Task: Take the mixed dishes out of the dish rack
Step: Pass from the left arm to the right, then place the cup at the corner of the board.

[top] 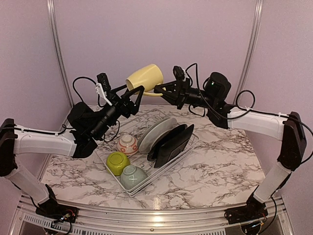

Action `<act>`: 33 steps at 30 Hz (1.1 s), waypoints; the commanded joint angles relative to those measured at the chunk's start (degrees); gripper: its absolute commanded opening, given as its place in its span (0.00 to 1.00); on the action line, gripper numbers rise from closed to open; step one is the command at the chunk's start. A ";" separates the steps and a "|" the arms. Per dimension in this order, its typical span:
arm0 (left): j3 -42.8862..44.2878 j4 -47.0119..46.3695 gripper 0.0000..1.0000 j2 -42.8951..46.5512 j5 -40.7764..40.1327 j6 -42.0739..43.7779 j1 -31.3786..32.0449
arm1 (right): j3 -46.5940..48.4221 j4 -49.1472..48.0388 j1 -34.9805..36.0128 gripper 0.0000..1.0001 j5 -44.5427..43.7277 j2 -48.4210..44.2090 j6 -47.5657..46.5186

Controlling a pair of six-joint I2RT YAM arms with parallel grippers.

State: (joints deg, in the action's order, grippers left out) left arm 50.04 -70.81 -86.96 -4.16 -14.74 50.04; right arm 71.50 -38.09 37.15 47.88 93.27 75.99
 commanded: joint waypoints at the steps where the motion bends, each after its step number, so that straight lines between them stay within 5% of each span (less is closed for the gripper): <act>1: -3.41 6.80 0.95 6.67 -2.62 -5.62 0.59 | 1.38 -10.36 -1.65 0.00 -4.07 -3.17 -3.93; 9: -5.35 27.26 0.99 17.17 -3.57 -9.03 0.35 | 0.26 -9.36 -8.18 0.00 -3.73 -4.21 -5.23; 14: -6.01 40.84 0.99 23.16 -7.19 -12.87 -0.23 | -1.97 12.80 -16.68 0.00 -8.37 -10.99 -22.62; 18: -7.03 47.03 0.99 26.75 -10.07 -14.87 -0.73 | -0.10 37.81 -20.42 0.00 -24.47 -18.06 -46.64; 22: -8.69 49.20 0.99 29.14 -13.76 -16.93 -1.83 | -0.94 50.43 -20.80 0.00 -44.79 -23.16 -60.38; 27: -9.44 50.11 0.99 29.17 -15.76 -18.40 -3.47 | -5.99 56.17 -20.90 0.00 -62.88 -24.02 -65.73; 33: -7.52 53.02 0.99 26.07 -14.67 -20.73 -4.76 | -15.63 50.20 -21.29 0.00 -69.60 -23.75 -65.61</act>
State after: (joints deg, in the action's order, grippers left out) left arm 41.08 -21.52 -59.00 -18.50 -33.47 45.98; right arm 59.05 15.55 16.10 -12.67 69.49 13.69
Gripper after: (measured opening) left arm 0.989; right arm 0.097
